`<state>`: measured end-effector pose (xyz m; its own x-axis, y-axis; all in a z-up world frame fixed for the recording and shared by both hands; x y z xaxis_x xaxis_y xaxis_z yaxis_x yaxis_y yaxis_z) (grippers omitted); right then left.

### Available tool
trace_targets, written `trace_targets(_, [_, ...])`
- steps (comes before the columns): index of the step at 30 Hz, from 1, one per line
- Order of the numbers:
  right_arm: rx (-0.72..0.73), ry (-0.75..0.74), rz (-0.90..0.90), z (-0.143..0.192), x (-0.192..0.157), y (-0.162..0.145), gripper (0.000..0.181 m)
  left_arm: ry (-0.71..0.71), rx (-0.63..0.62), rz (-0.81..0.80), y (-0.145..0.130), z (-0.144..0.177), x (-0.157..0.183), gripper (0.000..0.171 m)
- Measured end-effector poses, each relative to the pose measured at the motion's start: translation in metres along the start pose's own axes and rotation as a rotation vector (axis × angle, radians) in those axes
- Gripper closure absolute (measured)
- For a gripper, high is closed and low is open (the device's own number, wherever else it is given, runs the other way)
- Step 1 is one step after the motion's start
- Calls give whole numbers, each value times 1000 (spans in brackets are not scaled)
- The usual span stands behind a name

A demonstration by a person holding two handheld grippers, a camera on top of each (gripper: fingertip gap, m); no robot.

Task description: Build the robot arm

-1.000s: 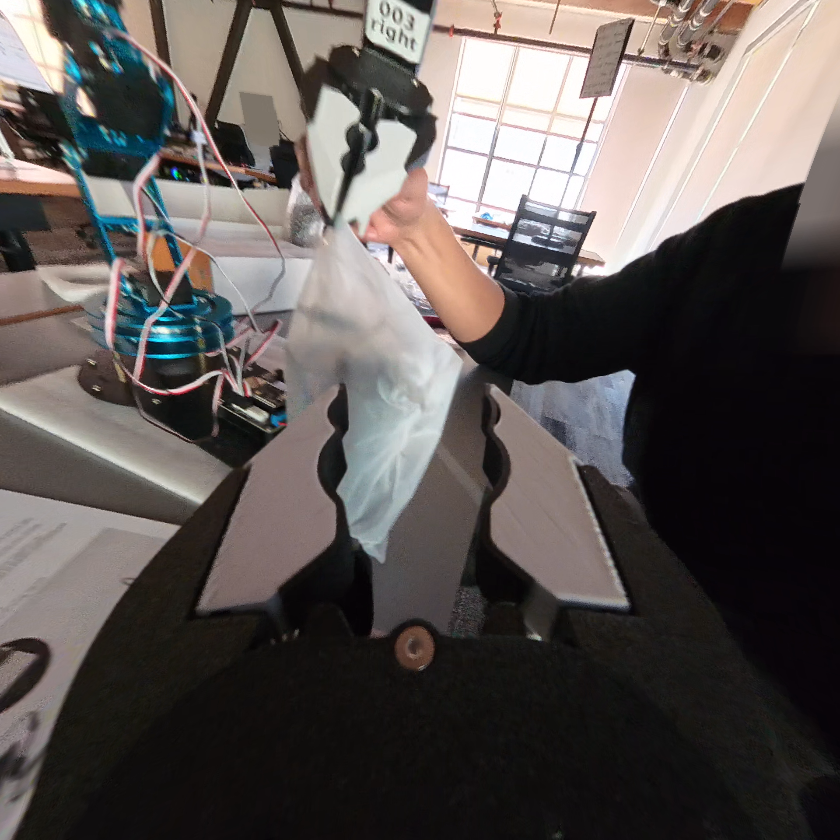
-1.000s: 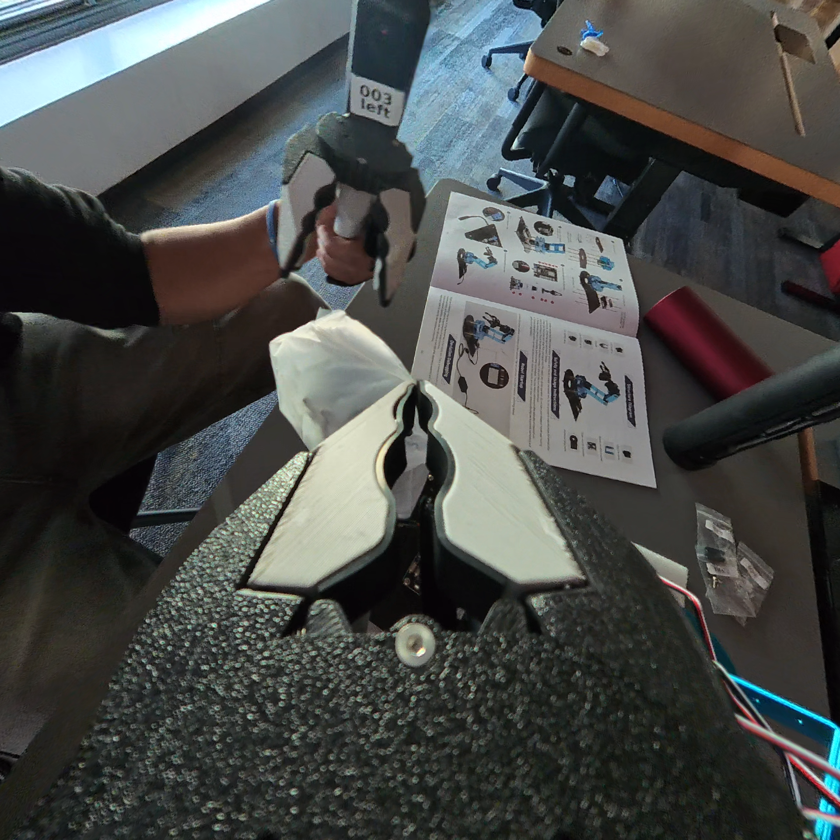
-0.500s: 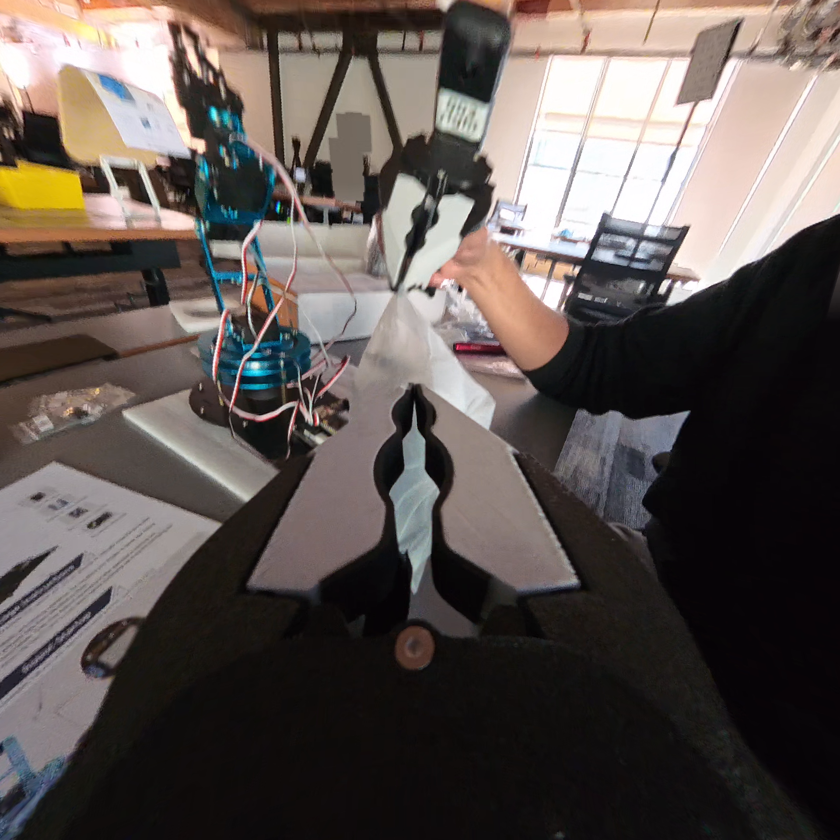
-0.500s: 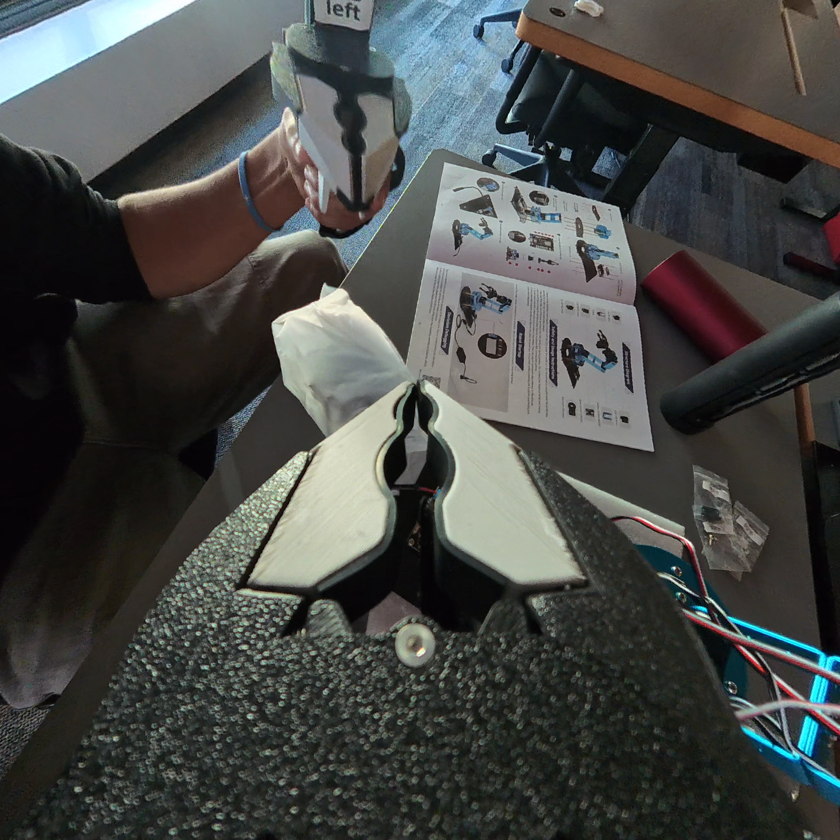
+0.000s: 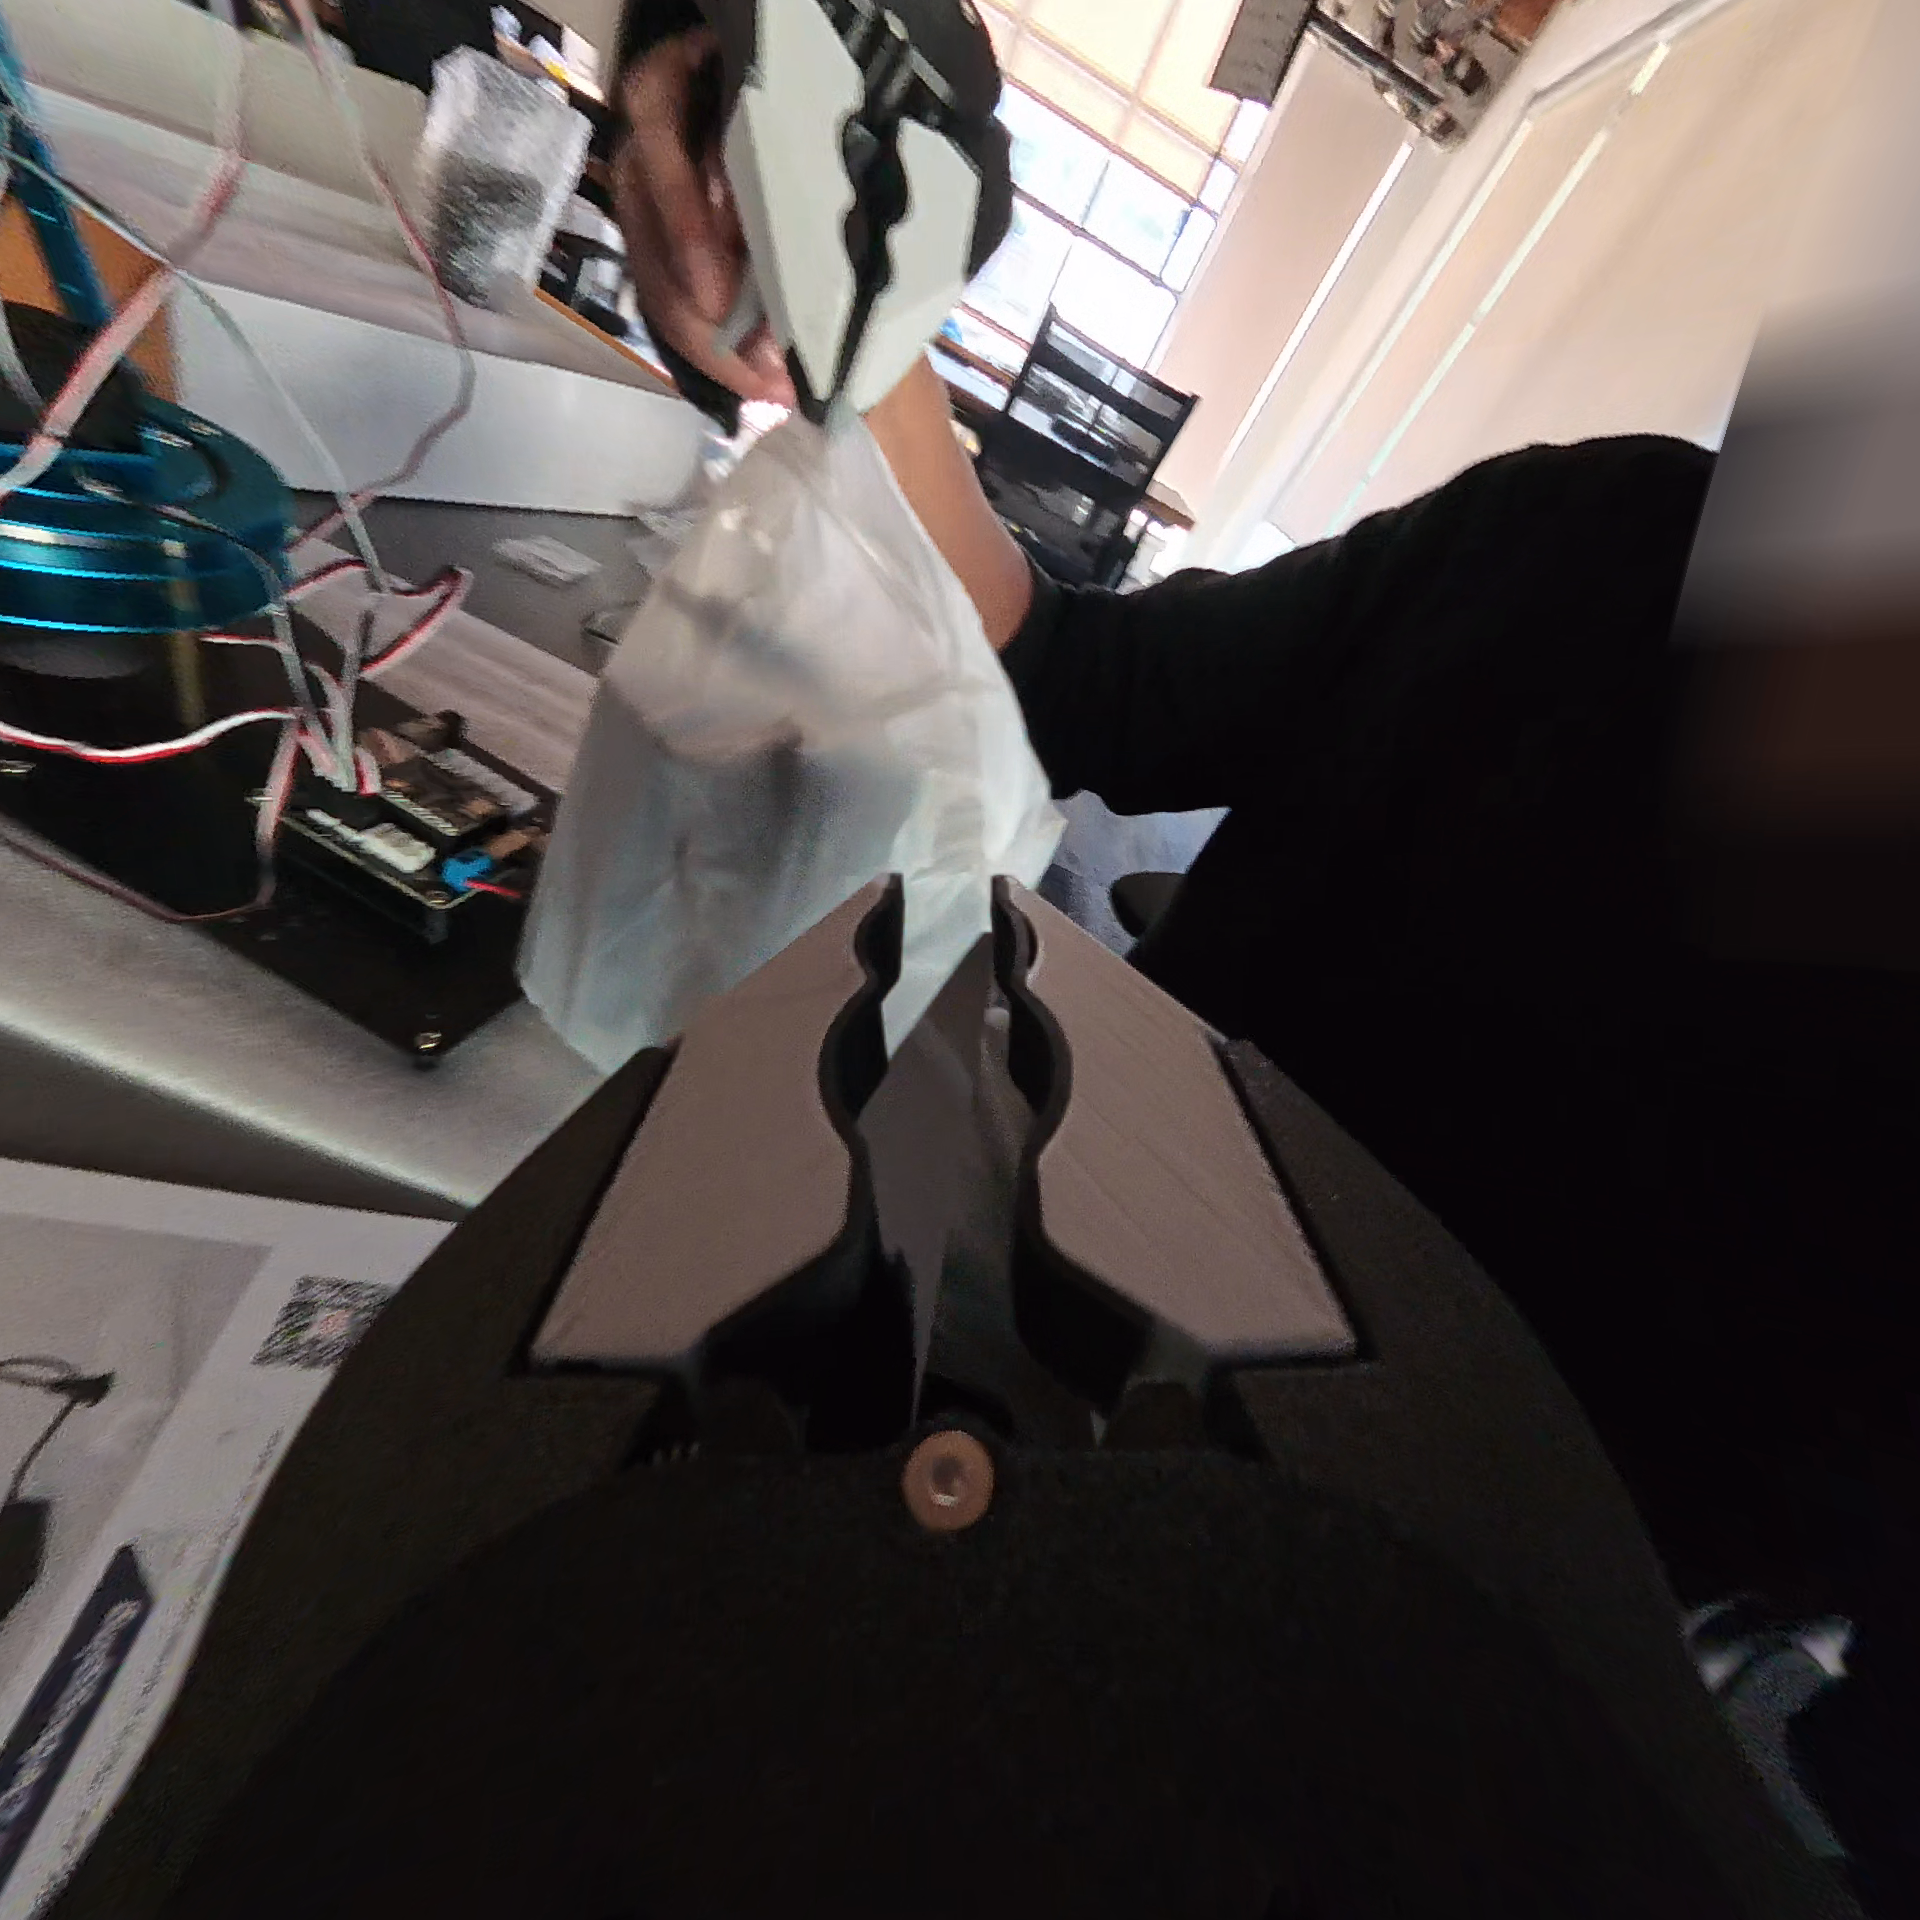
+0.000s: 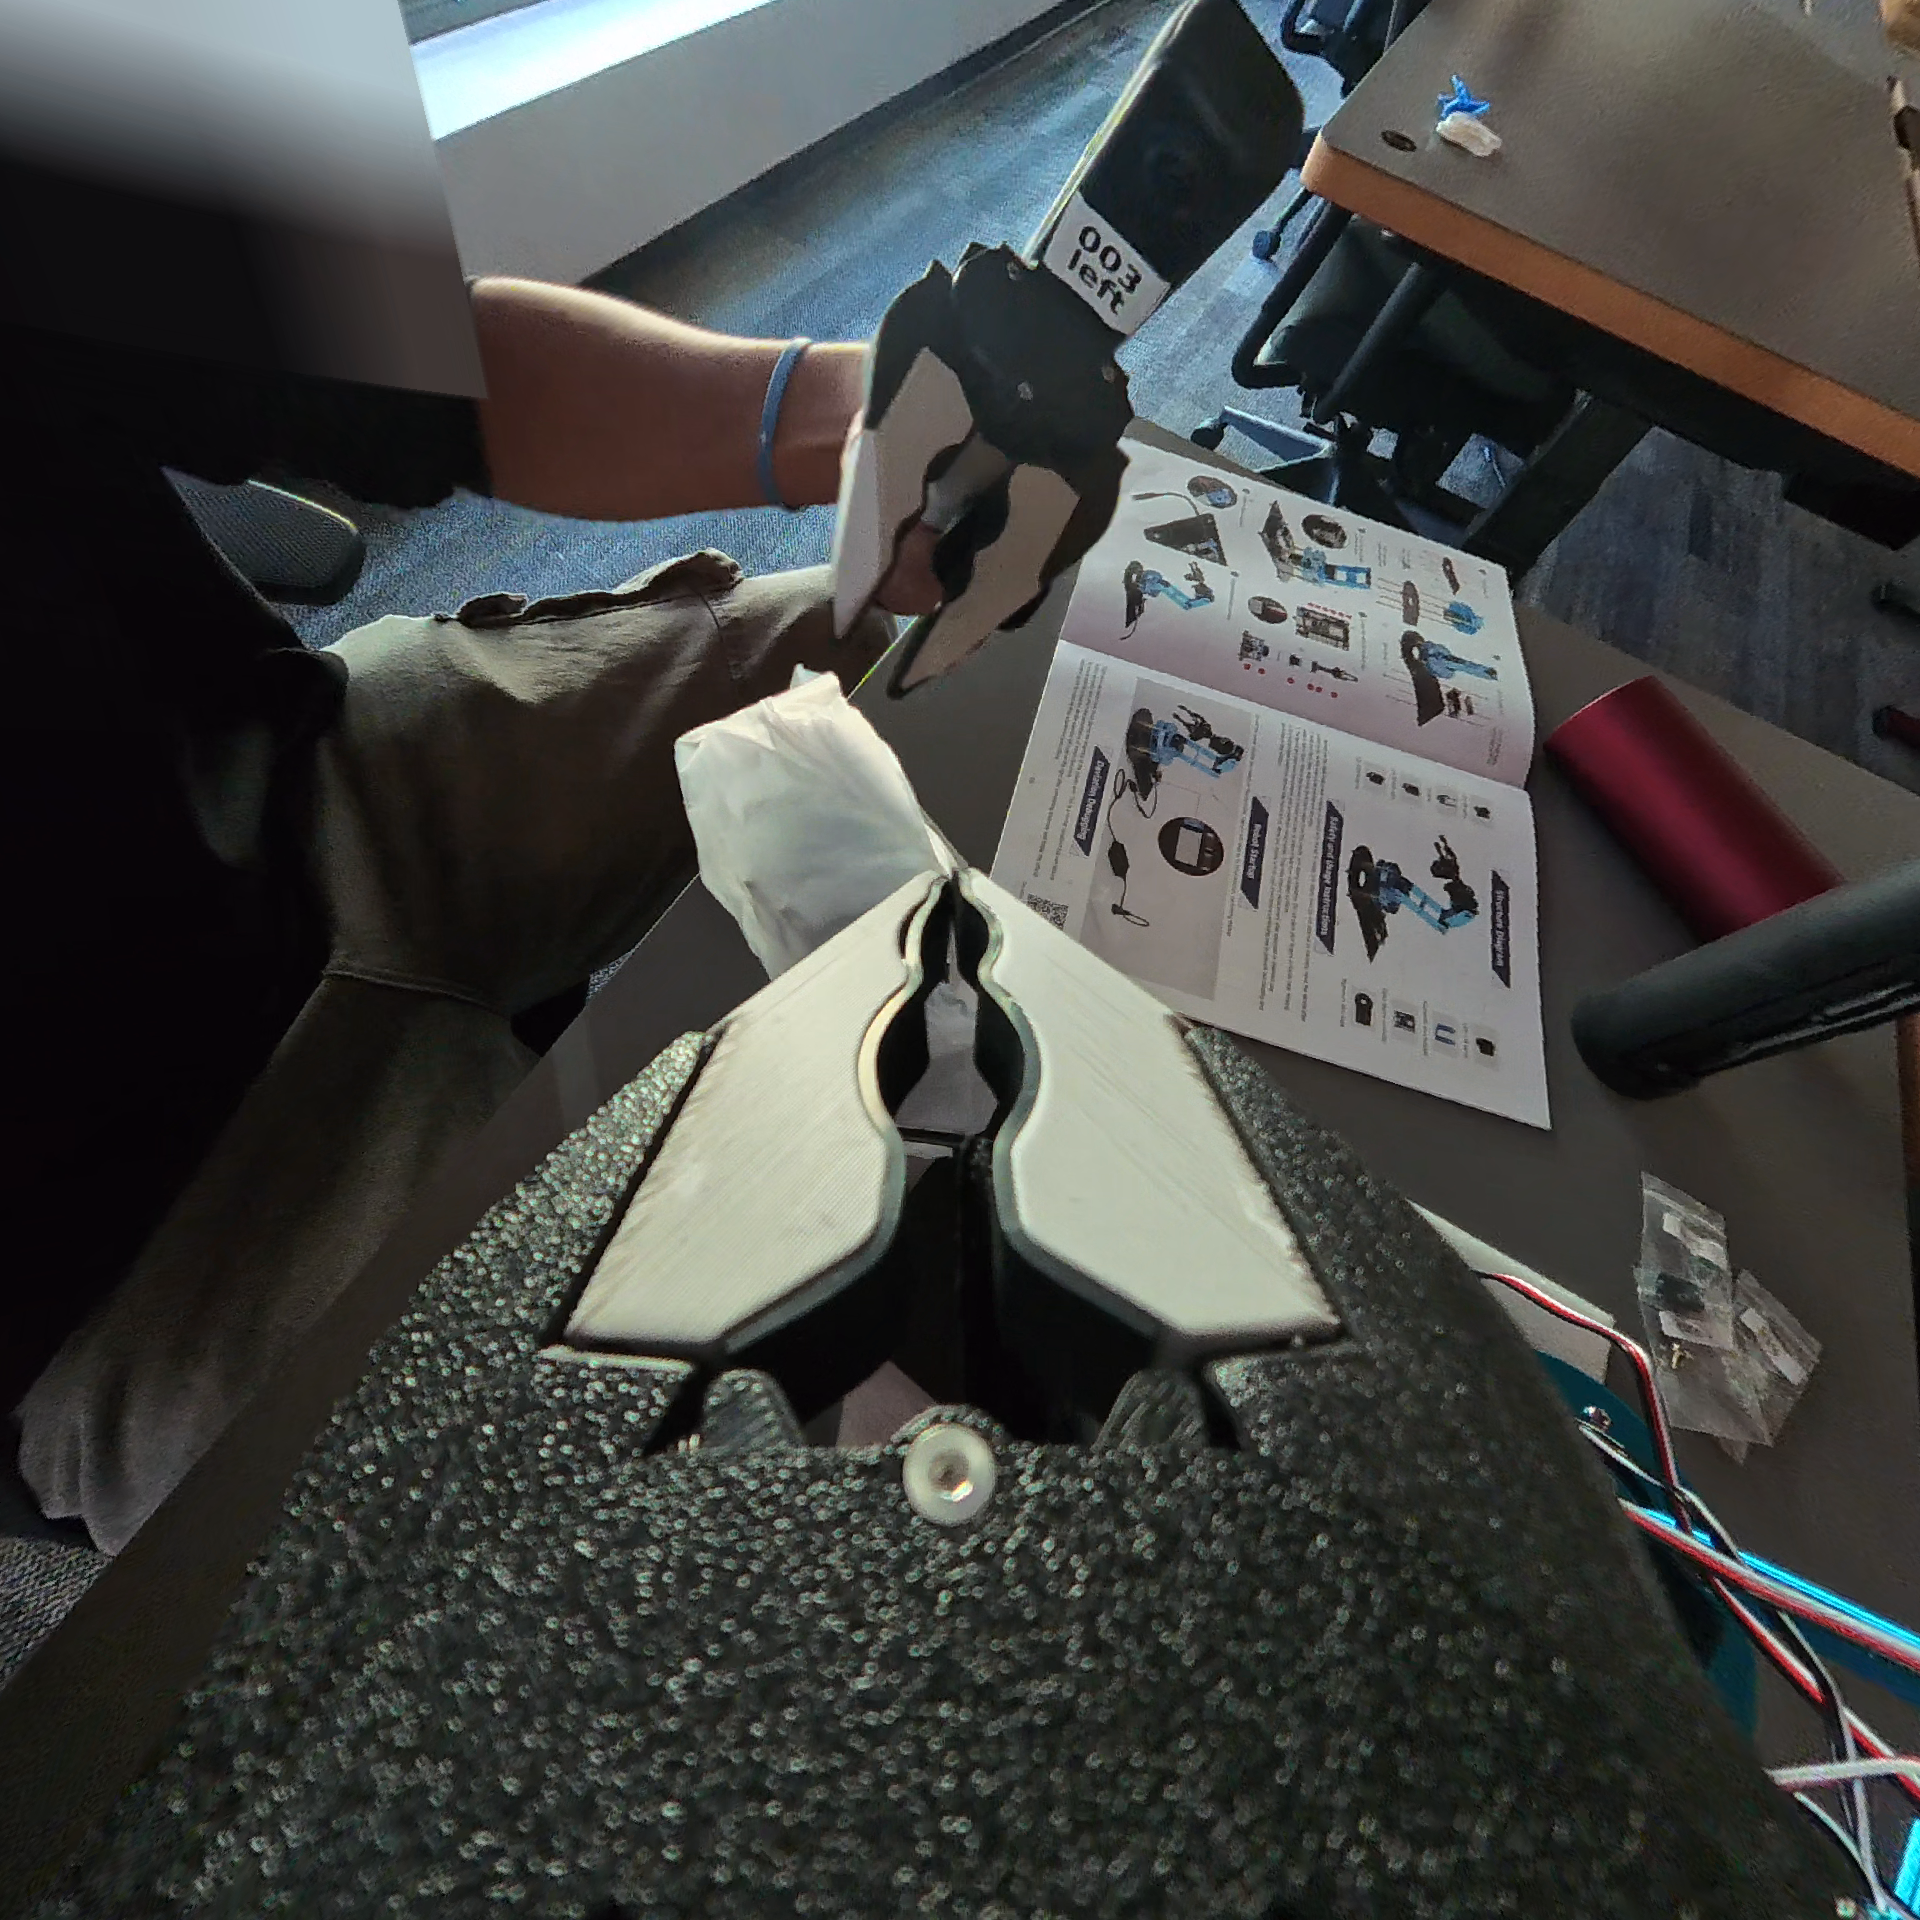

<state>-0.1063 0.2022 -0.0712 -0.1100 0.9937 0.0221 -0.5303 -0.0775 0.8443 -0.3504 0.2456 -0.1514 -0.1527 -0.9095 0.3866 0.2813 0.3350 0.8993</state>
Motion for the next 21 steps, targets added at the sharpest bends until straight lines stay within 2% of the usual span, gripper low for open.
trace_targets(4, [-2, -6, -8, 1, 2, -1, 181, -71, -34, -23, 4, -10, 13, 154])
trace_targets(8, [-24, -33, -11, 4, 2, -2, 181, 16, -54, -85, 3, -20, 18, 149])
trace_targets(9, [-32, -41, -14, 4, 2, -3, 181, 43, -60, -96, 2, -22, 19, 154])
trace_targets(10, [-38, -47, -14, 5, 3, -3, 181, 92, -71, -115, 2, -24, 18, 170])
trace_targets(11, [-45, -50, -12, 6, 2, -4, 181, 136, -75, -138, 3, -25, 18, 171])
trace_targets(16, [-103, 37, -116, 12, -3, -10, 181, 241, 0, -253, 30, -1, 33, 171])
trace_targets(18, [-118, 74, -150, 14, -7, -8, 181, 304, -13, -319, 40, 2, 39, 171])
trace_targets(19, [-116, 70, -150, 14, -7, -4, 179, 322, -26, -352, 43, 1, 42, 171])
trace_targets(21, [-4, 63, -101, 14, -8, 19, 162, 332, -39, -391, 47, -5, 47, 171])
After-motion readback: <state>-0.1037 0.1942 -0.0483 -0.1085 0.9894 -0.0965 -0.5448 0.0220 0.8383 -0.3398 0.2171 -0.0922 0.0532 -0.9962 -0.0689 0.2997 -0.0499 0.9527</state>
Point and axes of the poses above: each gripper's, where its closed fingertips meet, z back along the fingers, y out of its top, x = y × z across the jaws, the point moved 9 cm from there along z, back along the fingers, and after that the axes turned 15 degrees about y, right-handed, at the moved point
